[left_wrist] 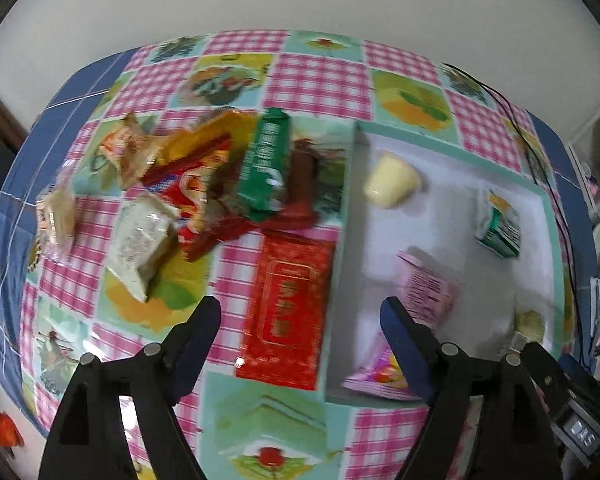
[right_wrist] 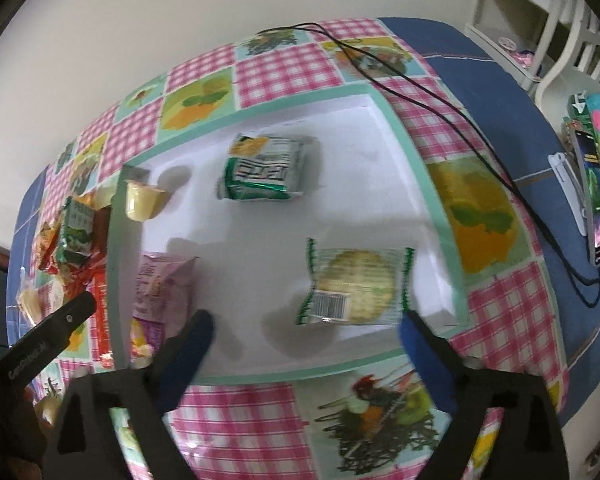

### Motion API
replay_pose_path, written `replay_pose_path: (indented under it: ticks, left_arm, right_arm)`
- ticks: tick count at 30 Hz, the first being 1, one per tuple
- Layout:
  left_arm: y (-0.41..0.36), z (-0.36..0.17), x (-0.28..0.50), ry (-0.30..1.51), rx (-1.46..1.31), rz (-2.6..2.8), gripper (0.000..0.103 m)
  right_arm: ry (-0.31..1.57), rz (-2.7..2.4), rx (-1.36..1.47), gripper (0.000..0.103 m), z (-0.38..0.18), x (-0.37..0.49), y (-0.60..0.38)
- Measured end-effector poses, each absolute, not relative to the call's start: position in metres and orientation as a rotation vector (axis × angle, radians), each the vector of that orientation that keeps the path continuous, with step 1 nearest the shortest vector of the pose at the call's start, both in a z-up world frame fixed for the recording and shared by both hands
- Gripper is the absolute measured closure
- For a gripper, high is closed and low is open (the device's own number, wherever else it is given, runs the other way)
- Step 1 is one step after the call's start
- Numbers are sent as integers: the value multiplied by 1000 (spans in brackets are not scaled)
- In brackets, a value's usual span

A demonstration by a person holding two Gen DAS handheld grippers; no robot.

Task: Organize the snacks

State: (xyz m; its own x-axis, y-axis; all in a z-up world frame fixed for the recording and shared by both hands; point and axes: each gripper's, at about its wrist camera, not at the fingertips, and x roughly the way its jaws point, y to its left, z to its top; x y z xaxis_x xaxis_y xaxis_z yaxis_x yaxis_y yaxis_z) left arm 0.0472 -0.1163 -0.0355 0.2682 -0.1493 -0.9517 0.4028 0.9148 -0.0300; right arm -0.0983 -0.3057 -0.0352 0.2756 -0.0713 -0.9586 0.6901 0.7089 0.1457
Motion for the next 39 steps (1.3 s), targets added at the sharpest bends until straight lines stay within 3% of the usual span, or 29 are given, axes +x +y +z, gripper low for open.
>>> replay_pose_path:
  ticks: [5, 26, 39]
  left_arm:
    - [-97, -34, 61, 1230, 236, -327, 5]
    - [14, -34, 118, 1242, 111, -135, 4]
    - [42, -59, 137, 1311, 93, -100, 4]
  right_arm:
    - [1192, -536, 601, 0, -33, -83, -289]
    - [1172, -284, 515, 0, -28, 1, -173]
    - [1203, -151, 452, 1, -50, 41, -115]
